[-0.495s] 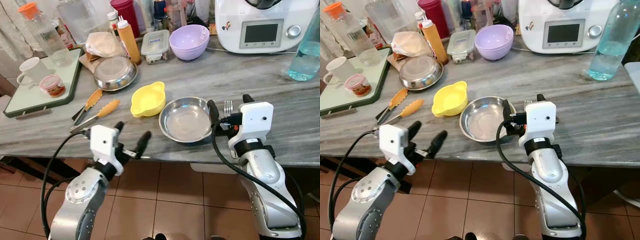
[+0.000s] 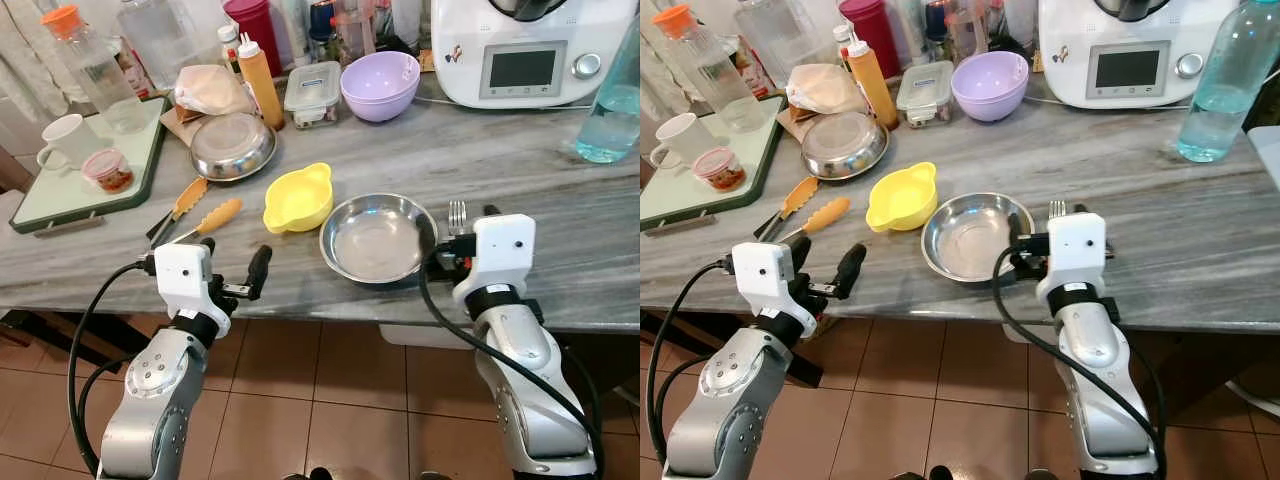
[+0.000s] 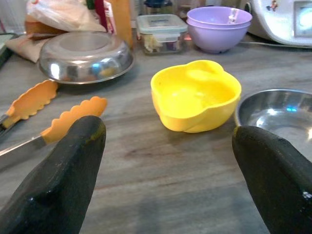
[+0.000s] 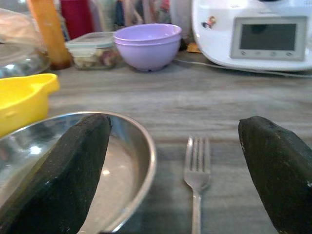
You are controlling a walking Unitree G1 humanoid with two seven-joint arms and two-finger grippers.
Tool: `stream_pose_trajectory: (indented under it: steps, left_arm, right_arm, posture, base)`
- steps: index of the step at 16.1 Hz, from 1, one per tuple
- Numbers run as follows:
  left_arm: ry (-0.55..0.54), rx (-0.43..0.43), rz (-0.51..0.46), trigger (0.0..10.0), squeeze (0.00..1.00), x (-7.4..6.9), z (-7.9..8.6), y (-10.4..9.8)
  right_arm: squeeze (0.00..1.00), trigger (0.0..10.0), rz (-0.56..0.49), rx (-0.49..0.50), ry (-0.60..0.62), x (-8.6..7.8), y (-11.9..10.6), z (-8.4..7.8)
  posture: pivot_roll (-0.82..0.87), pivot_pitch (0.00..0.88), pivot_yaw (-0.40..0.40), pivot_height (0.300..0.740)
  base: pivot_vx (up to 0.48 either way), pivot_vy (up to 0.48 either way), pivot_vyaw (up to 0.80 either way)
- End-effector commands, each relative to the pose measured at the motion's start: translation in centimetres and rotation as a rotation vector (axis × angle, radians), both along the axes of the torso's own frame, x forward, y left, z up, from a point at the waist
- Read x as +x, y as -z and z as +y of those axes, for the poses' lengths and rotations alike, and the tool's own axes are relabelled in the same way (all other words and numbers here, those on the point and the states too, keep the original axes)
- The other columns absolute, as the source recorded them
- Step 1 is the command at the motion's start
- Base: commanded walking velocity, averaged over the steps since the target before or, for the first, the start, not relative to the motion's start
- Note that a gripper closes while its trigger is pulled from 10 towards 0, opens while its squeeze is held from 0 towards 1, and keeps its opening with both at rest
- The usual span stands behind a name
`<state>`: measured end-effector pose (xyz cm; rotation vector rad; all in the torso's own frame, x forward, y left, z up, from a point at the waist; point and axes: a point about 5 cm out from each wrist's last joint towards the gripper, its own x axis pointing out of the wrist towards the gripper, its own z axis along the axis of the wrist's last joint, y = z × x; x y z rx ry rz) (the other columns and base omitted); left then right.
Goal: Setting the table
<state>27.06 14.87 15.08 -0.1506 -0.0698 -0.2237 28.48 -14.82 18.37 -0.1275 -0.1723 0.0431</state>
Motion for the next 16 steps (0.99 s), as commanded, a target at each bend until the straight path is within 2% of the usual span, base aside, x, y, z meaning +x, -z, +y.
stream_pose_trajectory:
  steps: [1, 4, 5, 6, 16]
  left_arm:
    - [-0.051, 0.013, 0.029, 10.0, 0.00, 0.0, 0.9, 0.5]
    - [-0.060, 0.016, 0.044, 10.0, 0.00, 0.1, 0.5, 0.7]
    - [-0.086, 0.022, 0.047, 10.0, 0.00, 0.2, 0.4, 0.6]
    - [-0.086, 0.016, 0.052, 10.0, 0.00, 0.2, 0.3, 0.6]
    - [-0.098, 0.013, 0.069, 10.0, 0.00, 0.5, -0.1, 0.7]
  right_arm:
    - [0.00, 10.0, 0.004, 0.014, 0.008, 0.1, 0.1, 0.1]
    - [0.00, 10.0, 0.002, 0.018, 0.006, -0.1, 0.2, 0.3]
    - [0.00, 10.0, 0.030, 0.029, -0.019, -0.2, 0.5, 0.5]
    - [0.00, 10.0, 0.013, 0.029, -0.048, -0.3, 0.3, 0.7]
    - [0.00, 10.0, 0.009, 0.042, -0.065, -0.4, 0.3, 0.4]
  posture:
    - [-0.22, 0.153, 0.192, 0.740]
    - [-0.21, 0.163, 0.194, 0.740]
    - [-0.21, 0.163, 0.194, 0.740]
    - [-0.21, 0.163, 0.194, 0.740]
    - [-0.22, 0.165, 0.198, 0.740]
  base:
    - [0.000, 0.000, 0.00]
    - [0.000, 0.000, 0.00]
    - [0.000, 0.000, 0.00]
    - [0.000, 0.000, 0.00]
    - [0.000, 0.000, 0.00]
